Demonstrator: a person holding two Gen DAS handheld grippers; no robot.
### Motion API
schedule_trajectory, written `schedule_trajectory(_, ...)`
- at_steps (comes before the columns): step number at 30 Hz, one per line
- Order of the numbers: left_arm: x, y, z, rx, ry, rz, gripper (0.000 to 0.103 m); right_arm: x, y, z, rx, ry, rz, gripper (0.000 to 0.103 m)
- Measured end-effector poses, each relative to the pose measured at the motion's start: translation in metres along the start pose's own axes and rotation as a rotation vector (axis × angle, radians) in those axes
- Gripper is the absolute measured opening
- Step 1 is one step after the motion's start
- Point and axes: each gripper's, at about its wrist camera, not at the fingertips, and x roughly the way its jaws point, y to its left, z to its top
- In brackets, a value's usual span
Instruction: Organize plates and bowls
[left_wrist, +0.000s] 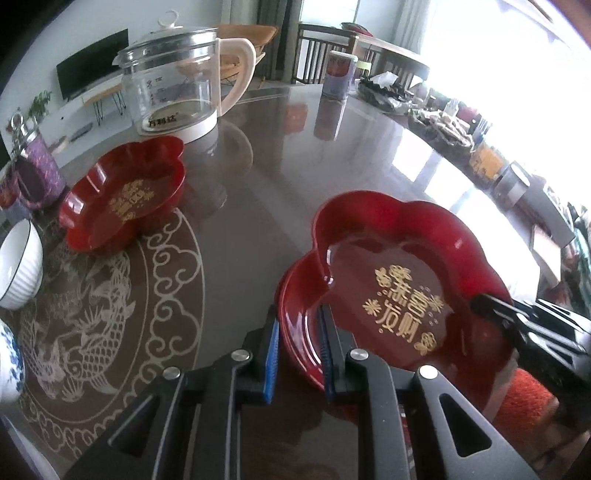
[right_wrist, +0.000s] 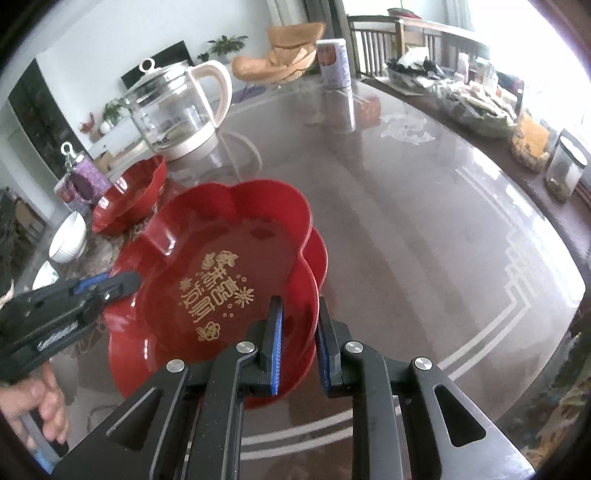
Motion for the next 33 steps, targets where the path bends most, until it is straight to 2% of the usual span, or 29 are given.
schedule_trajectory(2,0.0,0.001,0.003,-0.001,-0.008,0.019,0.019,-0.005,0.002,-0.005,-0.013,-0.01,0.004,0.024)
schedule_trajectory(3,-0.002,0.002,0.004,-0.007,-0.014,0.022,0.019,-0.007,0.002,-0.006,-0.019,-0.019,0.0,0.031)
schedule_trajectory(4,-0.004,0.003,0.005,-0.017,-0.02,0.023,0.019,-0.013,0.004,-0.009,-0.029,-0.041,0.005,0.05)
schedule_trajectory(6,-0.013,0.01,0.007,-0.053,-0.043,0.021,0.019,-0.022,0.006,-0.01,-0.039,-0.085,0.003,0.066)
schedule_trajectory(9,-0.035,0.021,0.002,-0.087,-0.112,0.024,0.02,-0.049,0.017,-0.014,-0.075,-0.22,-0.03,0.067)
schedule_trajectory(11,-0.053,0.029,-0.01,-0.101,-0.159,0.042,0.02,-0.075,0.027,-0.022,-0.101,-0.361,-0.082,0.069)
schedule_trajectory(12,-0.06,0.033,-0.016,-0.105,-0.177,0.049,0.02,-0.087,0.03,-0.027,-0.101,-0.426,-0.103,0.074)
schedule_trajectory(13,-0.066,0.036,-0.022,-0.11,-0.196,0.058,0.021,-0.102,0.034,-0.037,-0.081,-0.518,-0.119,0.084)
schedule_trajectory(15,-0.076,0.045,-0.044,-0.124,-0.234,0.098,0.024,-0.109,0.035,-0.049,-0.042,-0.565,-0.119,0.085)
schedule_trajectory(17,-0.079,0.053,-0.069,-0.137,-0.241,0.143,0.046,-0.101,0.035,-0.059,-0.018,-0.516,-0.115,0.085)
schedule_trajectory(18,-0.08,0.057,-0.081,-0.148,-0.244,0.161,0.072,-0.097,0.036,-0.063,-0.021,-0.502,-0.124,0.085)
schedule_trajectory(19,-0.08,0.06,-0.093,-0.161,-0.253,0.183,0.084,-0.094,0.038,-0.069,-0.026,-0.504,-0.14,0.085)
schedule_trajectory(24,-0.077,0.079,-0.129,-0.188,-0.235,0.239,0.086,-0.085,0.05,-0.091,-0.092,-0.512,-0.165,0.085)
schedule_trajectory(25,-0.076,0.084,-0.133,-0.191,-0.234,0.268,0.088,-0.085,0.053,-0.094,-0.117,-0.516,-0.168,0.085)
schedule_trajectory(33,-0.058,0.11,-0.14,-0.241,-0.179,0.409,0.09,-0.072,0.076,-0.107,-0.224,-0.478,-0.198,0.085)
